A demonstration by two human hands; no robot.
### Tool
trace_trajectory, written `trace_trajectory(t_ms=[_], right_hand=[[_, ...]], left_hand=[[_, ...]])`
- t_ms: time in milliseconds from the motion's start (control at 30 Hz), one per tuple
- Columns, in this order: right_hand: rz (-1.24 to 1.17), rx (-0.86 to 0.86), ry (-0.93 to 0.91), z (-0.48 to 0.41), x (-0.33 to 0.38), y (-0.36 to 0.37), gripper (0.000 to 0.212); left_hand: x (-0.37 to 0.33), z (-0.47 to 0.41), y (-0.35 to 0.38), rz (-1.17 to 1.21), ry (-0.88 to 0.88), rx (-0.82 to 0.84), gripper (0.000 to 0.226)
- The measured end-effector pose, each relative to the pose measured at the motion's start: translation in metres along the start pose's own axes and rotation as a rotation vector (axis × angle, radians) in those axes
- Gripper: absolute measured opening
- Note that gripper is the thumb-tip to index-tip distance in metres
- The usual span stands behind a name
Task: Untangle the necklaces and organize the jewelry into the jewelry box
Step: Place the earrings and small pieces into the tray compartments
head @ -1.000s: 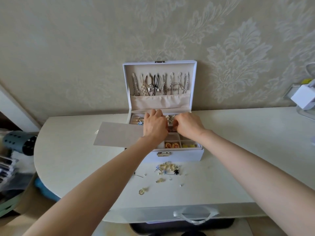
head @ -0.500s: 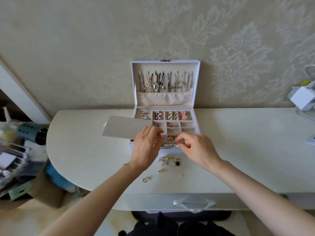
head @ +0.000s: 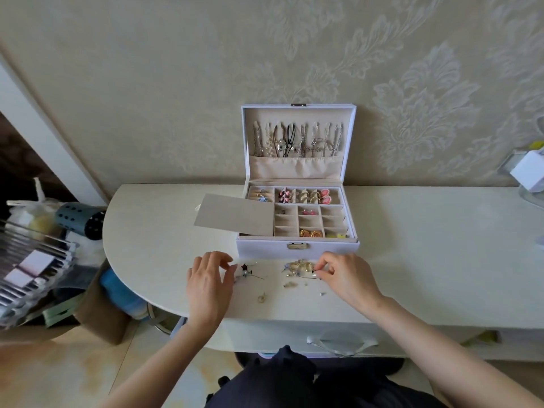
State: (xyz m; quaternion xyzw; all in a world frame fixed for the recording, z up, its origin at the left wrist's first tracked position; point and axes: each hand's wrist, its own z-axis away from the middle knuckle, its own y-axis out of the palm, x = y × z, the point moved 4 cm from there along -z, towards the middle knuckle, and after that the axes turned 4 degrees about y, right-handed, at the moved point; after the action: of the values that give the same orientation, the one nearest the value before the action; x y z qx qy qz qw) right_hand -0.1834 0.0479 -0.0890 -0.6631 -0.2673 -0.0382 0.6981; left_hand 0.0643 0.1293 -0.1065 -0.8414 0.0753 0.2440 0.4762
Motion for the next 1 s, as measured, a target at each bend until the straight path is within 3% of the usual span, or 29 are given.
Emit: trace_trajectory(t_ms=[200,367,500,700,867,1000], right_hand=[[0.034,0.007,-0.021,0.005,0.002,0.000,0.012],[-0.015,-0.056,-0.051,0.008,0.001,-0.002,0.010],[-0.191,-0.108,-0.063,0.010,0.000,-0.006,0.011],[-0.455,-0.032,0.034,0.009,-0.002,-0.005,0.012],[-0.548,-0.041,0.010,0.009,-0.004,-0.008,0.022],[-0.542,-0.082,-0.028,0.007,-0.005,-0.011,0.030]], left_hand=[[0.001,-0.005,0.015,-0.107,-0.066,0.152,0.021],[-0.005,-0.011,0.020,-0.091,-0.065,0.182,0.018],[-0.010,-0.012,0.021,-0.086,-0.041,0.173,0.014],[-0.014,-0.013,0.019,-0.050,0.004,0.139,0.008],[-0.028,-0.012,0.011,0.011,0.146,0.055,0.019],[-0.049,-0.012,0.004,0.199,0.307,0.024,0.020]])
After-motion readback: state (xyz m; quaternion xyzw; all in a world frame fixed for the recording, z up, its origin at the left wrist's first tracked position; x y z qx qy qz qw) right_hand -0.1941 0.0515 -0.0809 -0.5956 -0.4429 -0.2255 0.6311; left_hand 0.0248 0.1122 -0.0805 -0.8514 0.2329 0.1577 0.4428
